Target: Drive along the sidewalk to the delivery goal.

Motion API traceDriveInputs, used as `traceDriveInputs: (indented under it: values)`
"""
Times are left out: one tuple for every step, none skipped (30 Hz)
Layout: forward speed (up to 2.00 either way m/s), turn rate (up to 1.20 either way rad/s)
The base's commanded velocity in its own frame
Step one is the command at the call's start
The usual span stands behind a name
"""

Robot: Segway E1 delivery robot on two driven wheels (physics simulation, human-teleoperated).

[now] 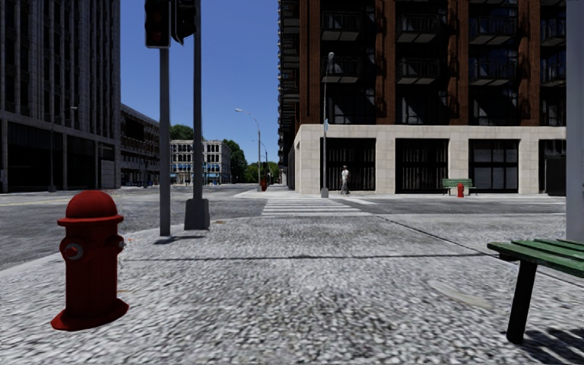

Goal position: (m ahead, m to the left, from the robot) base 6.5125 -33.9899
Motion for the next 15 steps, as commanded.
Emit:
traceDriveInputs:
  values:
    - [1.61,-0.08]
    - [1.61,-0.72]
    - [1.61,-0.86]
    - [1.61,-0.89]
    - [1.6,-0.53]
    - [1.6,-0.07]
    - [1.6,0.0]
    - [1.59,0.0]
    - [1.59,0.0]
    - [1.59,0.0]
    - [1.59,0.0]
    - [1.59,0.0]
    - [1.59,0.0]
    - [1.59,0.0]
    - [1.59,0.0]
